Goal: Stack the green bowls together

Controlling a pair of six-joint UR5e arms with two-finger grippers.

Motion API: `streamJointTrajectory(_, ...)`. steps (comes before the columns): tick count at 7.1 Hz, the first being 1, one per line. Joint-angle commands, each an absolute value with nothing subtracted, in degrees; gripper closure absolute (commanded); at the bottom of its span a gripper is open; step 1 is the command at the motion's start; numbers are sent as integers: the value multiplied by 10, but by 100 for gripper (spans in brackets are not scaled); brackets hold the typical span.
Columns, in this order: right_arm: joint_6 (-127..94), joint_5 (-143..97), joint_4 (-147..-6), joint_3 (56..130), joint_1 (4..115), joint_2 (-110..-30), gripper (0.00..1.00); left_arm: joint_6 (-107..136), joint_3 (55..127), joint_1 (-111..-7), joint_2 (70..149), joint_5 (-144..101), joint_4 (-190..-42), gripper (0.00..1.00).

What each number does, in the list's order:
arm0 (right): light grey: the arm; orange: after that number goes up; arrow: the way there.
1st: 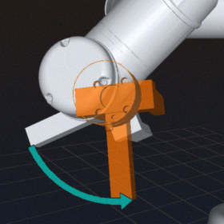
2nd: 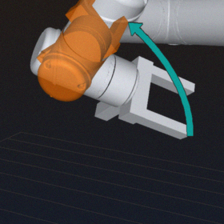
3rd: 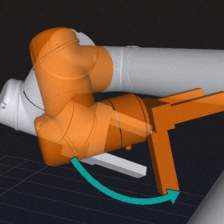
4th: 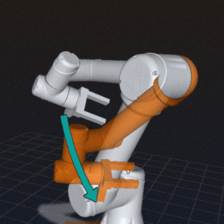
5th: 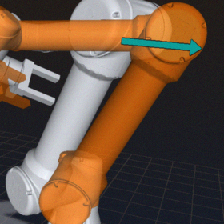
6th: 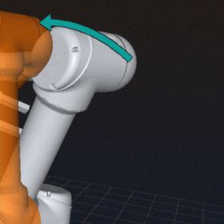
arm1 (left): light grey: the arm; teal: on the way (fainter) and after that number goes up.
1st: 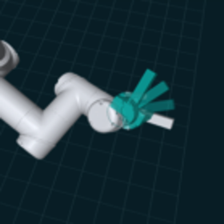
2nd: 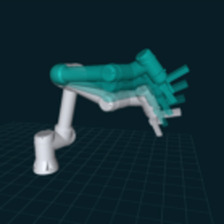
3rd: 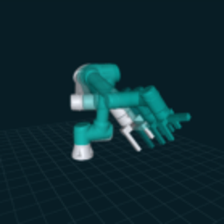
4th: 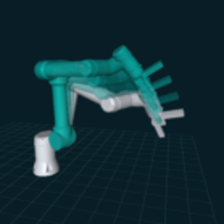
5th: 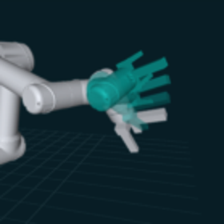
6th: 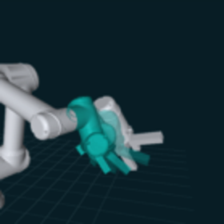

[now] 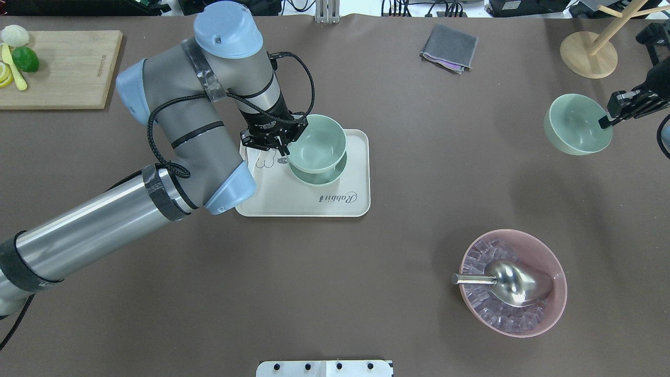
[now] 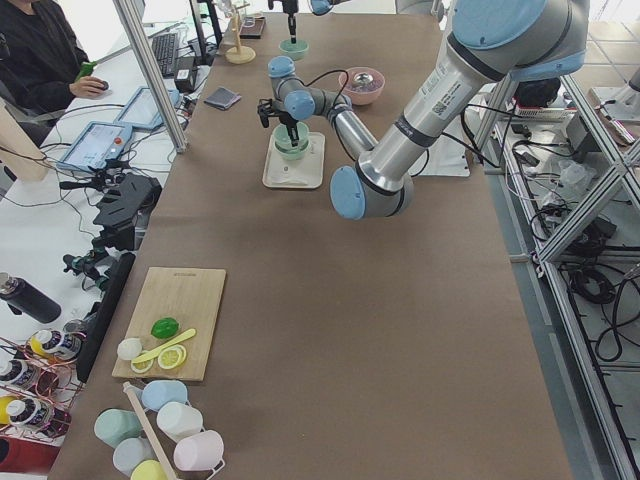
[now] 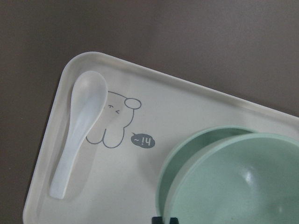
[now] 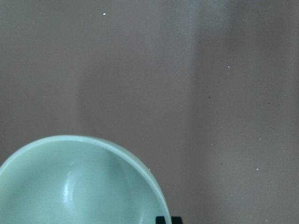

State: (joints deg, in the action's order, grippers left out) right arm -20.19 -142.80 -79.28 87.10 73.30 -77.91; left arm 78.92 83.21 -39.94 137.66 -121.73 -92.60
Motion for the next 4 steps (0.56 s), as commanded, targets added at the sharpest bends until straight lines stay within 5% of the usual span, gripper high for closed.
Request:
streamJointTrajectory(1,-202,-1427,-793,871,733,-779,100,789,828,-398,1375,-1215,-931,100)
streamJointTrajectory(4,-202,-1421,-793,871,733,-779,100,789,815,-398,1375,-1216,-958,100)
